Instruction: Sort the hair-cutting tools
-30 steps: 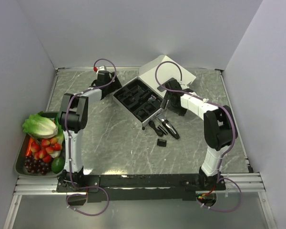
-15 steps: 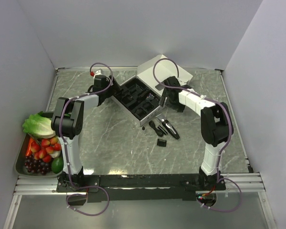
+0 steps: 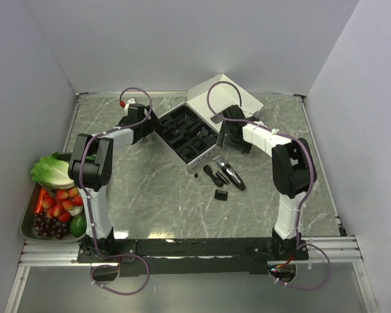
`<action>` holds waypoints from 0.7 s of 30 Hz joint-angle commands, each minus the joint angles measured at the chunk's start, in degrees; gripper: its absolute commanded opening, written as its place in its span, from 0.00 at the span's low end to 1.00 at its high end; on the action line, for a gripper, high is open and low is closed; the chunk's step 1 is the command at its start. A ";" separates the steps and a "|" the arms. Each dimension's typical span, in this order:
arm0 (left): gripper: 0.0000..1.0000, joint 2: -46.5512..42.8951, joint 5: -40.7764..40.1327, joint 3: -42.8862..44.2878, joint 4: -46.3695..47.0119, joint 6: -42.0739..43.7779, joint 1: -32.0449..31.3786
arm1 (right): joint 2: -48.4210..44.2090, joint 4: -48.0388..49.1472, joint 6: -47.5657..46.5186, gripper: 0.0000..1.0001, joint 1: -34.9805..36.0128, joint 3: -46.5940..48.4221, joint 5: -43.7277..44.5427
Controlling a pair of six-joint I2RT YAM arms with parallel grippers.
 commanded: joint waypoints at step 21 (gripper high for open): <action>0.88 11.74 -1.76 31.21 -19.86 11.72 3.53 | -1.55 1.88 -1.49 1.00 -0.12 0.86 0.19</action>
